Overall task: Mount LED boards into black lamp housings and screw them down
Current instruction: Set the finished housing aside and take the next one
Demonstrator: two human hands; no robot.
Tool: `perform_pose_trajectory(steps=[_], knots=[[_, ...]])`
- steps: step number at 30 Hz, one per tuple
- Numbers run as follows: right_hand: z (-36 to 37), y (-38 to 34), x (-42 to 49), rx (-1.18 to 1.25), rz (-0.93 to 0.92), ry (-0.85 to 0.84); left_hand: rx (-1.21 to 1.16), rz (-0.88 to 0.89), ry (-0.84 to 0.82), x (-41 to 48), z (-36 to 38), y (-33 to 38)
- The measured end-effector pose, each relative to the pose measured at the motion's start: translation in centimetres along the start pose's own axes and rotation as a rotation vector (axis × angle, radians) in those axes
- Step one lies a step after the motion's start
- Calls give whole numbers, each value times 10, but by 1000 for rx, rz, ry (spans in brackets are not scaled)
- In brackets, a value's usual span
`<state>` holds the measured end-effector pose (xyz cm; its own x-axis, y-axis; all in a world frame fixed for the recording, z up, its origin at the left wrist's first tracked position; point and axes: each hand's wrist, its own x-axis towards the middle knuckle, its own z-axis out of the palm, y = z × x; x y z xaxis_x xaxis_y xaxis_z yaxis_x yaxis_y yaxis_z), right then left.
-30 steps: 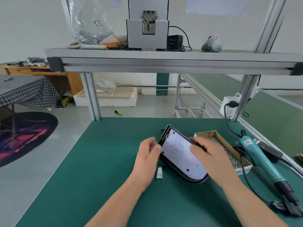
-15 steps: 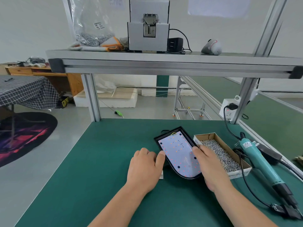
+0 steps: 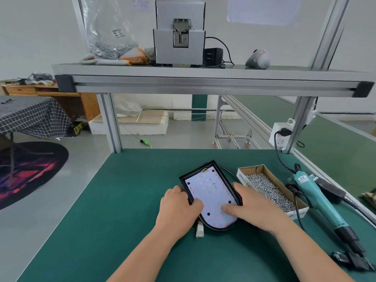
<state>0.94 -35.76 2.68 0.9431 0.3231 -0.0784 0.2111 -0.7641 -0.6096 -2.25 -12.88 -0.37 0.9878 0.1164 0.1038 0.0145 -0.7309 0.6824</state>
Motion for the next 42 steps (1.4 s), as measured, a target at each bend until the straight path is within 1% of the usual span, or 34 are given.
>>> perform_pose_trajectory(steps=[2, 5, 11, 14, 17, 20, 23, 27, 32, 38, 42], knots=[[-3, -1, -4, -67, -1, -34, -6, -5, 15, 0, 1, -1], [-1, -5, -7, -122, 8, -13, -47, -9, 8, 0, 1, -3], [5, -10, -14, 81, 4, 72, -202, -10, 21, -2, -3, -2], [10, -12, -15, 265, -22, 145, -245, -5, 17, -3, -4, -2], [15, -13, -15, 379, -101, 255, -294, 6, 10, -4, -4, -2], [17, -13, -14, 392, -165, 409, -302, 6, 3, -5, -4, -4], [10, -10, -16, 391, -195, 544, -341, -40, -20, -7, -5, -7], [-4, -6, -22, 389, -255, 621, -419, -83, -42, -7, -5, -11], [-32, 5, -35, 440, -220, 674, -452, -94, -9, -9, -6, -8], [-84, 39, -62, 421, -165, 864, -441, -98, 6, -7, -4, -11], [-122, 67, -79, 373, -93, 963, -432, -99, 8, -6, -2, -11]])
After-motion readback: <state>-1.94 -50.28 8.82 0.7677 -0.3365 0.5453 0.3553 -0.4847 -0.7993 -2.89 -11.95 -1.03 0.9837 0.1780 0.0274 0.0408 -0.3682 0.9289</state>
